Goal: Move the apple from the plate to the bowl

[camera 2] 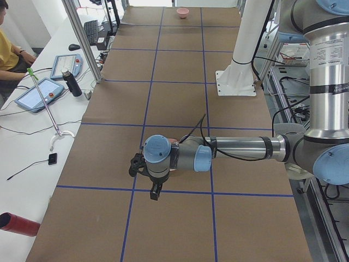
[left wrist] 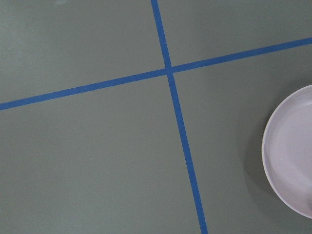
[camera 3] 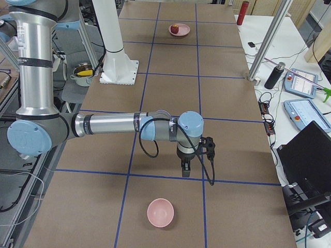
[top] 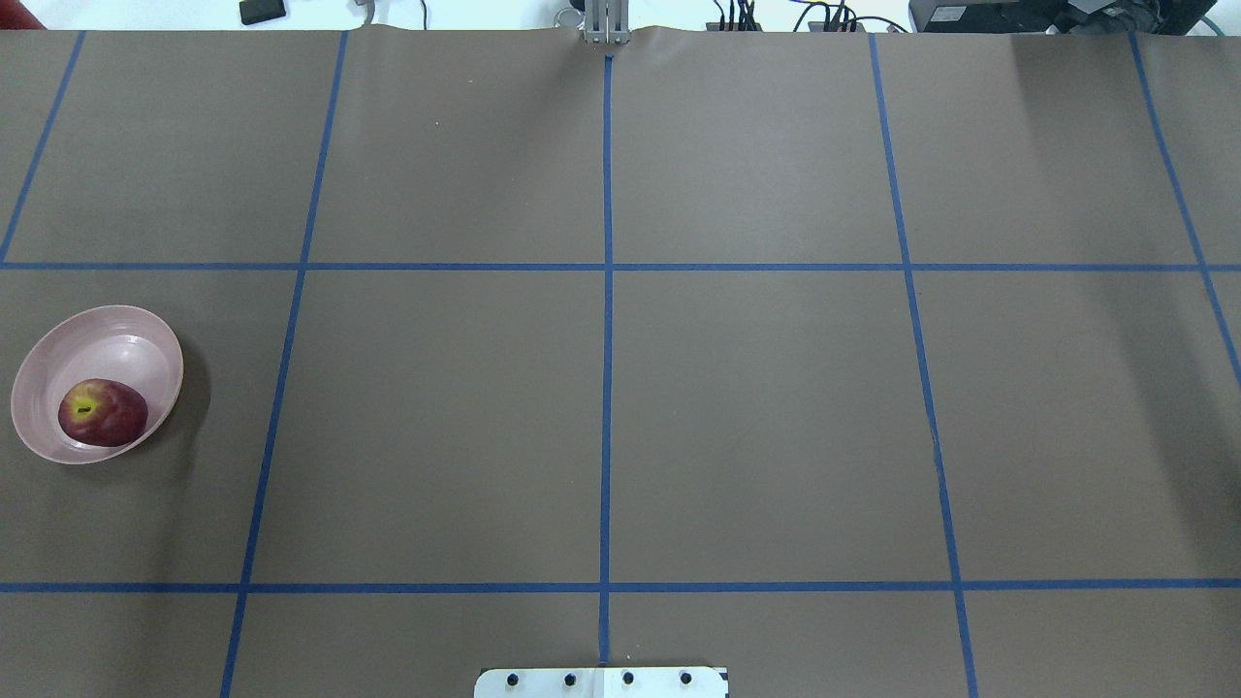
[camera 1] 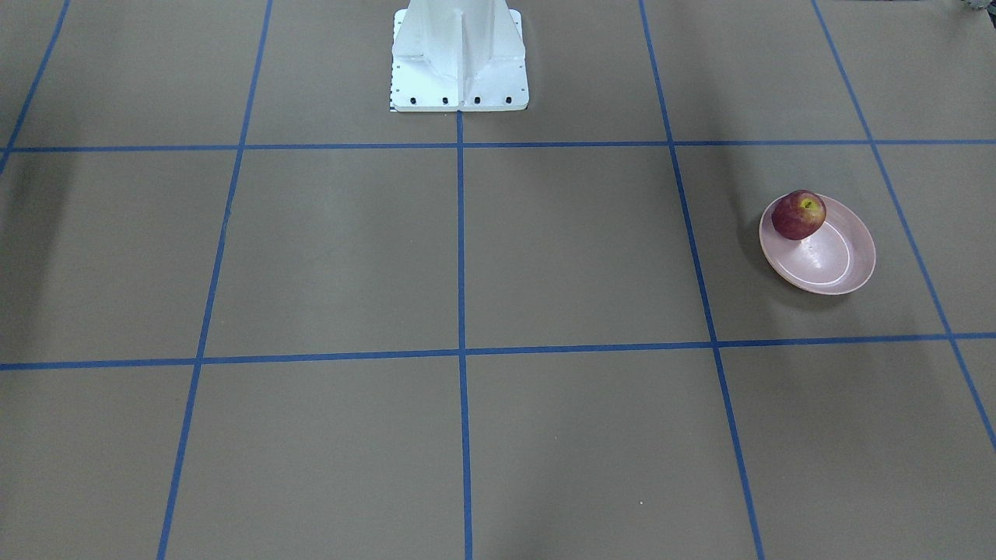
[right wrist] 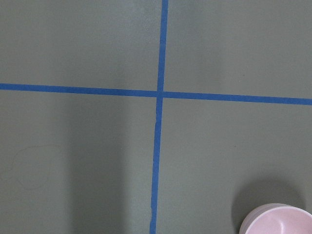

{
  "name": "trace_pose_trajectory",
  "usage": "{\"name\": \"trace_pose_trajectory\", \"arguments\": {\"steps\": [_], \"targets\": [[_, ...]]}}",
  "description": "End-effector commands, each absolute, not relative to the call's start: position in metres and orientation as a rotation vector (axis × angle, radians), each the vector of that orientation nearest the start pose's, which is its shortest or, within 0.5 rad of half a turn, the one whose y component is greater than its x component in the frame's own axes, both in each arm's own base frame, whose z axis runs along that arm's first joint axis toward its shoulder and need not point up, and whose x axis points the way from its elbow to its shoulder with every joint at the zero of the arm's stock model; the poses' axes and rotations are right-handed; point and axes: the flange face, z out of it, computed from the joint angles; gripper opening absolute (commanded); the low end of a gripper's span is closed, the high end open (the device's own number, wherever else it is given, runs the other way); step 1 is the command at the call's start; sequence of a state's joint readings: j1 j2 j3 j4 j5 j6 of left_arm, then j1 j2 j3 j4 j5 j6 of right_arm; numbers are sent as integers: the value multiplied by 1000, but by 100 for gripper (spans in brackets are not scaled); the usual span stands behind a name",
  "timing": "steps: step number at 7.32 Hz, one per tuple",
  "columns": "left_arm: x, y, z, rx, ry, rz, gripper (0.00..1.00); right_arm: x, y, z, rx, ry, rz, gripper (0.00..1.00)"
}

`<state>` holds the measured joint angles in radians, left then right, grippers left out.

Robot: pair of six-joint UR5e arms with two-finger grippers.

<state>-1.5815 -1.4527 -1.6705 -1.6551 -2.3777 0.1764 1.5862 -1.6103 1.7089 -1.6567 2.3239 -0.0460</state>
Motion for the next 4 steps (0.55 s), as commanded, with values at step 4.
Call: {"name": "trace_pose_trajectory", "arguments": {"steps": [4], "targets": [[-65, -447, 649, 156, 797, 193, 98, 72, -475, 614, 53, -756, -48, 100]]}}
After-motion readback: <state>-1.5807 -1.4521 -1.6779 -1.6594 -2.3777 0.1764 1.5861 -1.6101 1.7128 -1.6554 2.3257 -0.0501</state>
